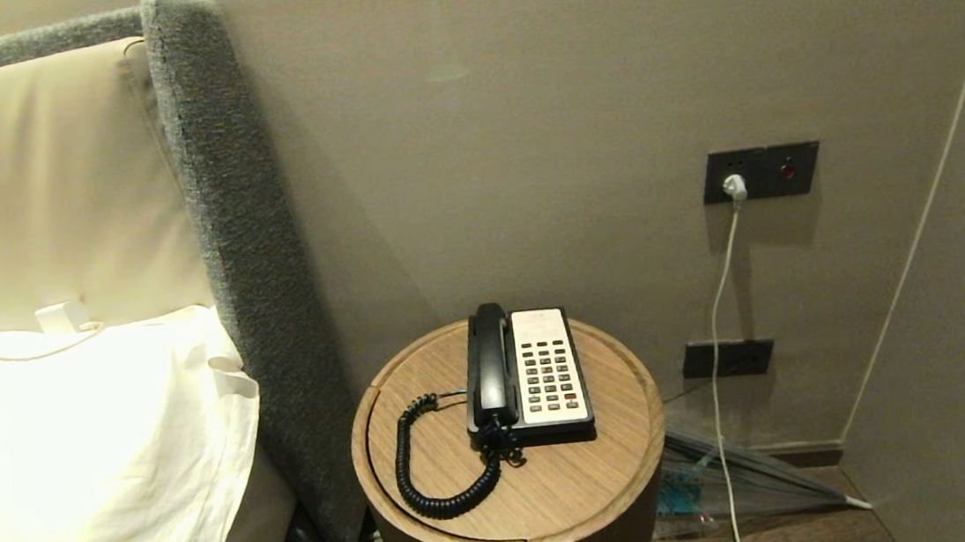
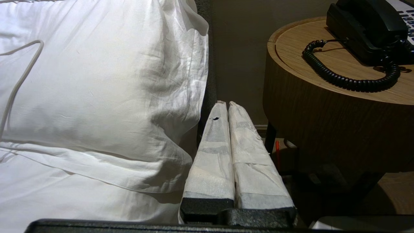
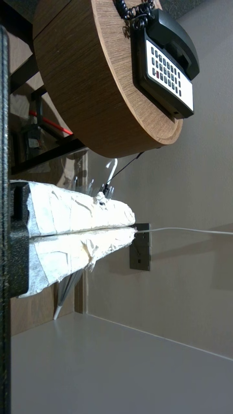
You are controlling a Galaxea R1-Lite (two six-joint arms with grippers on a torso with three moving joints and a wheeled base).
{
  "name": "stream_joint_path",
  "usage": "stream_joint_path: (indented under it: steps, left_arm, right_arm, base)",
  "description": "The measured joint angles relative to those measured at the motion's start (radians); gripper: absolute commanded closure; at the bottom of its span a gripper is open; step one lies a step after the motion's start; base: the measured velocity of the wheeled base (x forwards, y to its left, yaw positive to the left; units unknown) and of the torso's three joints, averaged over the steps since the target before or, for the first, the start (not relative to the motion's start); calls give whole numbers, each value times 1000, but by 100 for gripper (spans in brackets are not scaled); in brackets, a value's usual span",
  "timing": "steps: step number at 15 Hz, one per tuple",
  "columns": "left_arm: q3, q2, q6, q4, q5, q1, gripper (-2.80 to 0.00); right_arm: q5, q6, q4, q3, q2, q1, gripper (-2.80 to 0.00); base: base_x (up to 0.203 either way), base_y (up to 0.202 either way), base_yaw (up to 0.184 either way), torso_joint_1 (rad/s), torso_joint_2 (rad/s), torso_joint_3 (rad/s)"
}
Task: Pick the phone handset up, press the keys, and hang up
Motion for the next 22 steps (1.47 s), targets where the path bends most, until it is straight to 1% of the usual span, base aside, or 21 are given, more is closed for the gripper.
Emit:
stream_joint_path:
  steps: [22]
  left_arm:
    - [-1,0,1,0,2,-1,0]
  right_arm:
    - [1,-6,-1,0,0,1,0]
  base:
    - [0,0,0,0,0,0]
